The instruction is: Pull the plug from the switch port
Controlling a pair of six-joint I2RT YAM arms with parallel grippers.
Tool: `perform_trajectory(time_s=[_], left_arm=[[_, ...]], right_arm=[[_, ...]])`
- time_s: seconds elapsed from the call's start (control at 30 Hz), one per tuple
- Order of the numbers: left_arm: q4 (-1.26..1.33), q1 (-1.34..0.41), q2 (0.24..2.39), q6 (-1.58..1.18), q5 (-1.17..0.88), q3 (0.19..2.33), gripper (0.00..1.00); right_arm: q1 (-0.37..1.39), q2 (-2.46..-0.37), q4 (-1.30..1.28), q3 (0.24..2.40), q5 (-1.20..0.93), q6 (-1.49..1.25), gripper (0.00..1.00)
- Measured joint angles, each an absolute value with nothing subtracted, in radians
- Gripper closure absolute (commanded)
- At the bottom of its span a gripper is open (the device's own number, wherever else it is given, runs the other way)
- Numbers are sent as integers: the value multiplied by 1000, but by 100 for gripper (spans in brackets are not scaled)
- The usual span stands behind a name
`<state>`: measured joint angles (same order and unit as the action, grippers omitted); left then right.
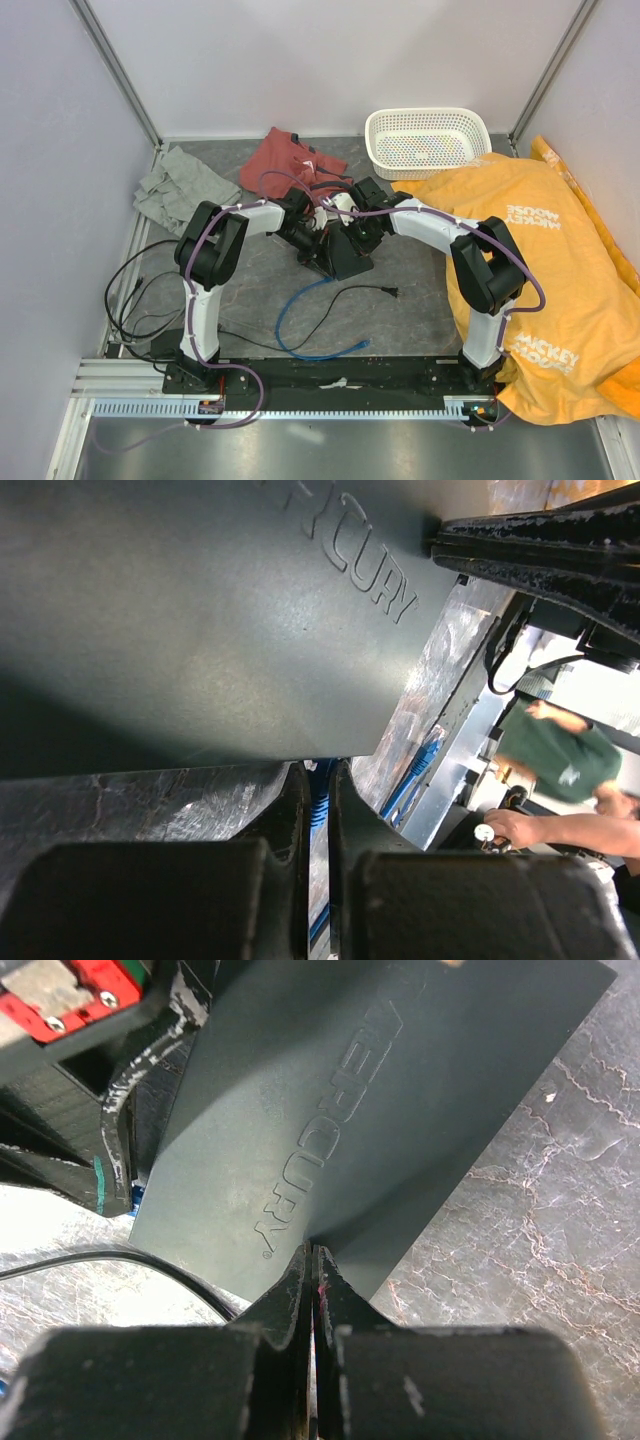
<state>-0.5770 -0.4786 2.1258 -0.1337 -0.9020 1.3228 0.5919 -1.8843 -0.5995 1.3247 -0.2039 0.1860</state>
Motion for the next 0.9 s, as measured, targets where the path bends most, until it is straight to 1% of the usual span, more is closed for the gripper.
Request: perform_trajectory(time_s=[0.4, 0.9], left_arm=[[-600, -488, 2118, -130, -864, 1334, 98], [-554, -504, 2054, -56, -789, 1285, 98]], right_arm=[[593, -1885, -598, 1325, -200, 186, 100], [601, -1885, -585, 1320, -178, 179, 100]])
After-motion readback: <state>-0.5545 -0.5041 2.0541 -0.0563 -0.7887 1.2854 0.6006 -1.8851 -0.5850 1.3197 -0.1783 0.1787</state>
